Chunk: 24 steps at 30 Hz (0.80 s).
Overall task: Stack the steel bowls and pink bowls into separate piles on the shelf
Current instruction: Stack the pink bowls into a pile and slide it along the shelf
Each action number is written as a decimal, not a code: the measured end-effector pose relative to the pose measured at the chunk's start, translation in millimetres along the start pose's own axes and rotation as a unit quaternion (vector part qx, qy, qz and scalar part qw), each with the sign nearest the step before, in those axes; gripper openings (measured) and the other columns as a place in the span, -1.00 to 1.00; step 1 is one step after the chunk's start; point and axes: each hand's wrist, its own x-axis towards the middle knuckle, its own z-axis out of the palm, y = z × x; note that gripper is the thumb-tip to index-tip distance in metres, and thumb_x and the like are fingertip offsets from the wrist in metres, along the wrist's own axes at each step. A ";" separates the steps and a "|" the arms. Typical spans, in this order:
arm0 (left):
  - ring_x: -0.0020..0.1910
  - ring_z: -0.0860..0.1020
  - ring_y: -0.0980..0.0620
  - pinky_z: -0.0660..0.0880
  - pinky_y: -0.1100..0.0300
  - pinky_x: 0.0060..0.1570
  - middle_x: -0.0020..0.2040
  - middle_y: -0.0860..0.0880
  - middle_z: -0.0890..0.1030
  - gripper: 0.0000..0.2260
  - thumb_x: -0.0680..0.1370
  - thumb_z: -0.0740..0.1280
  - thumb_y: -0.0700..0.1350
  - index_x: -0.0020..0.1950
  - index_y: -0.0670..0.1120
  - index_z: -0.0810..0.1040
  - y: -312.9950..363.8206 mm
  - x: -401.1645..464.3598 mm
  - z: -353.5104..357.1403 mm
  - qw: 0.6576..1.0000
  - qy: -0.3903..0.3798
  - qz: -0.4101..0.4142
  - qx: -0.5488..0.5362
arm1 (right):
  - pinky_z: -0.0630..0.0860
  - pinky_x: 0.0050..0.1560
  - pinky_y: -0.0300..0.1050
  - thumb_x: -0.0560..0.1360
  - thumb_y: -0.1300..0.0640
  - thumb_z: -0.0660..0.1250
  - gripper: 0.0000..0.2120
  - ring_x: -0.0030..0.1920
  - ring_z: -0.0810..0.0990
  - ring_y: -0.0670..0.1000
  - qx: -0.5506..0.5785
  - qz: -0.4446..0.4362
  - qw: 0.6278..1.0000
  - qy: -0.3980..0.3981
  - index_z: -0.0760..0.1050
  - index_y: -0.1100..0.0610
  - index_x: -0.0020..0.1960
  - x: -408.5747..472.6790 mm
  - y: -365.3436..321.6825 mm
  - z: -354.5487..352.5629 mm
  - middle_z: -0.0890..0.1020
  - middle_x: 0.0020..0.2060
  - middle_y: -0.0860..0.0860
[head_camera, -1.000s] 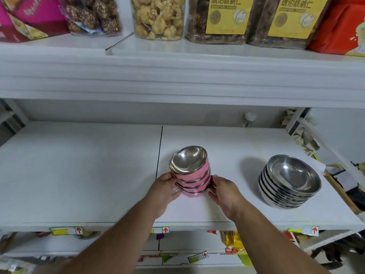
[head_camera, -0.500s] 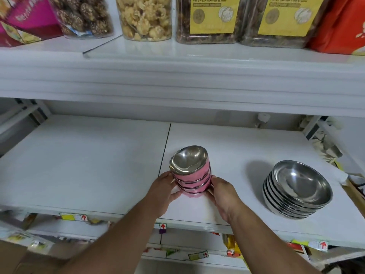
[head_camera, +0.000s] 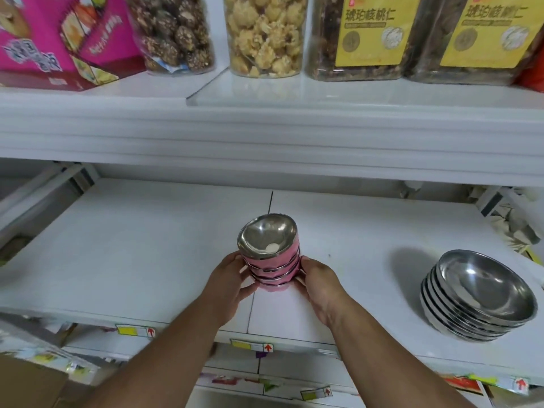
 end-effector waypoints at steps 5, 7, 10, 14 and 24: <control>0.23 0.60 -0.05 0.51 -0.17 0.25 0.24 -0.04 0.65 -0.78 0.67 0.22 -0.09 0.27 -0.04 0.55 20.1 8.1 -42.5 1.000 0.005 0.001 0.026 | 0.47 0.41 0.24 0.56 0.21 0.14 -0.62 0.04 0.59 0.08 -0.009 0.013 1.000 -0.007 0.57 0.44 0.17 6.2 4.8 49.5 0.65 0.21 0.33; 0.22 0.59 -0.04 0.50 -0.16 0.26 0.24 -0.03 0.66 -0.78 0.67 0.22 -0.08 0.28 -0.04 0.55 25.3 13.6 -57.4 1.000 0.001 -0.001 0.030 | 0.48 0.41 0.22 0.61 0.24 0.12 -0.65 0.05 0.60 0.09 -0.007 0.016 1.000 -0.007 0.59 0.42 0.17 11.4 8.5 65.3 0.68 0.18 0.31; 0.20 0.60 -0.01 0.49 -0.16 0.27 0.23 -0.02 0.66 -0.79 0.68 0.21 -0.08 0.26 -0.02 0.56 30.2 22.7 -75.7 0.999 -0.008 -0.001 0.035 | 0.46 0.40 0.28 0.61 0.26 0.11 -0.63 0.03 0.57 0.09 0.007 0.014 1.000 -0.001 0.54 0.48 0.20 20.7 14.6 83.8 0.68 0.04 0.28; 0.23 0.59 0.00 0.49 -0.11 0.26 0.20 0.00 0.68 -0.78 0.67 0.22 -0.10 0.23 -0.03 0.61 34.8 31.0 -90.4 0.999 -0.031 -0.003 0.040 | 0.53 0.38 0.13 0.63 0.29 0.10 -0.66 0.05 0.62 0.08 0.028 0.011 1.000 0.005 0.62 0.41 0.12 22.7 16.3 97.4 0.70 0.04 0.27; 0.34 0.51 0.00 0.45 0.03 0.34 0.26 -0.04 0.62 -0.77 0.65 0.23 -0.17 0.21 -0.01 0.63 21.9 46.8 -112.8 0.991 -0.051 0.011 0.124 | 0.45 0.41 0.29 0.51 0.05 0.14 -0.76 -0.04 0.54 0.05 -0.048 -0.003 0.996 0.078 0.55 0.11 -0.13 23.8 32.7 101.9 0.60 -0.15 0.08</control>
